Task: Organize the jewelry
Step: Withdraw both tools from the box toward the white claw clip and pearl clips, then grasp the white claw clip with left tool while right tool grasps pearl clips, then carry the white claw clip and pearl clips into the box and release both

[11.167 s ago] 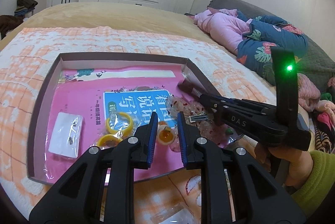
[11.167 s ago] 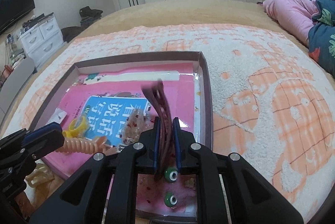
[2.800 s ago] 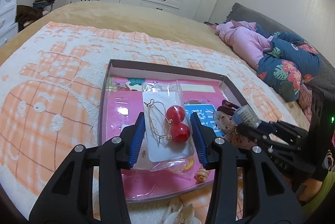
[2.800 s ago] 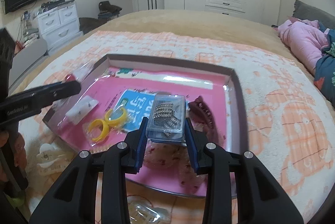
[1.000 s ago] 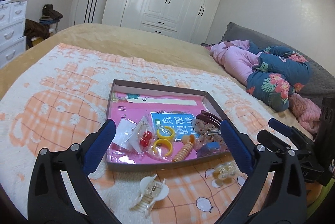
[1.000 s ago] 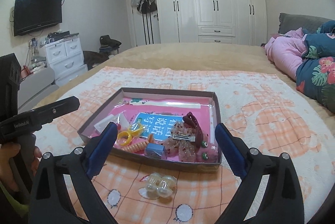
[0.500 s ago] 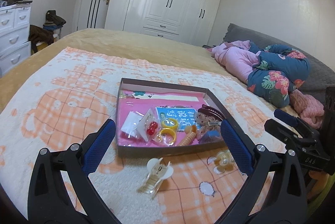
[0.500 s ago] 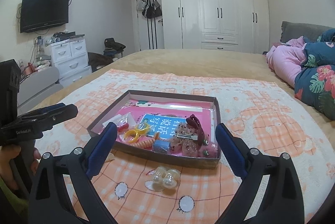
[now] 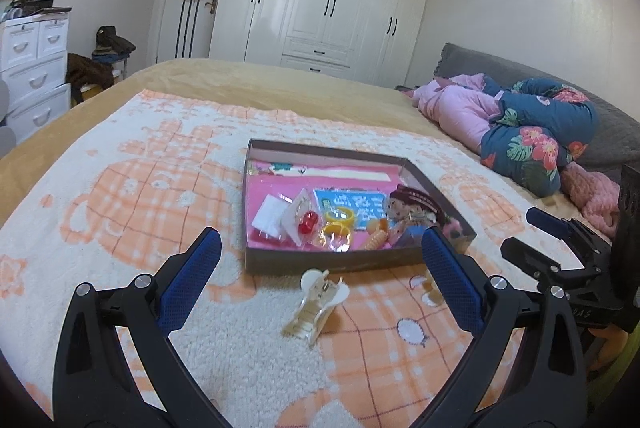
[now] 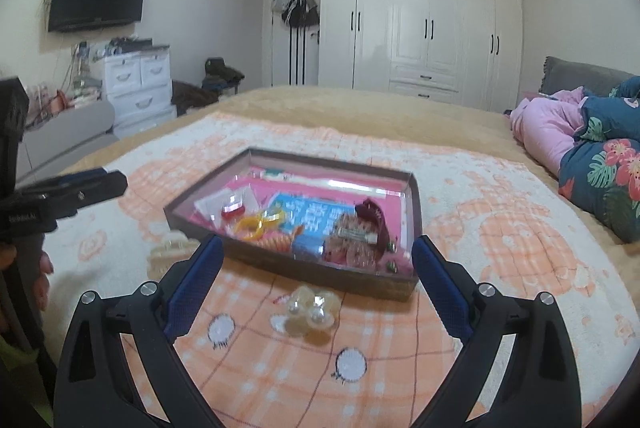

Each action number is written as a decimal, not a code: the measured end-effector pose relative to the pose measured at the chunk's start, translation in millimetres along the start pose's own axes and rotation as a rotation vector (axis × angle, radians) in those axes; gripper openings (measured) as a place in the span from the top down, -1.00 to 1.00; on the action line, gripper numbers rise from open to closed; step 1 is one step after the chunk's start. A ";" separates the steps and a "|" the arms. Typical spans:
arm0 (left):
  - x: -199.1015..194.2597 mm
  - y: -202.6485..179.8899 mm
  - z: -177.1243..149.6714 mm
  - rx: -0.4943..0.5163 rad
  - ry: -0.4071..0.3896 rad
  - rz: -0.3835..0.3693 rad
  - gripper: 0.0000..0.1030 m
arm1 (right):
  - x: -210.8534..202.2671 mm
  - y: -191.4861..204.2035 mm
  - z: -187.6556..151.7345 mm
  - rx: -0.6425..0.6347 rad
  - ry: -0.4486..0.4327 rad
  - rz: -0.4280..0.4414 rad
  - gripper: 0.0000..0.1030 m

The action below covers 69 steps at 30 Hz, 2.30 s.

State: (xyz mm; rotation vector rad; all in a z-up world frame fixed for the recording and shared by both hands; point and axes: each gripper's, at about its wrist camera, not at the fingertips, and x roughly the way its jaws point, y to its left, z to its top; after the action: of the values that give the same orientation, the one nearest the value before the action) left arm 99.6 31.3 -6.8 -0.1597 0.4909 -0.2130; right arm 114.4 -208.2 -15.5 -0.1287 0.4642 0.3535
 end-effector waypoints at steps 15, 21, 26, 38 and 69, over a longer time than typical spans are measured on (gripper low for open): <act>33.1 3.6 -33.5 0.021 0.125 -0.010 -0.78 | 49.3 1.4 -27.2 0.014 0.193 -0.009 -0.80; 50.7 8.4 -38.9 0.016 0.176 -0.016 -0.78 | 74.9 -0.9 -28.7 0.059 0.278 0.015 -0.77; 71.5 8.1 -40.7 0.012 0.239 -0.041 -0.76 | 92.3 -2.8 -30.7 0.100 0.351 0.033 -0.52; 91.8 8.4 -46.3 -0.013 0.318 -0.081 0.55 | 88.4 -7.9 -38.7 0.133 0.363 0.084 0.13; 59.0 -62.2 1.7 0.093 0.189 -0.218 0.62 | 6.9 -54.4 -21.3 0.146 0.206 0.021 0.13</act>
State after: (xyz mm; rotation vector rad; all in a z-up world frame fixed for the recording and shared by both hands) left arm 140.9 -42.7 -19.3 -0.1028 0.6506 -0.4659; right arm 131.1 -261.1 -35.3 -0.0176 0.6932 0.3273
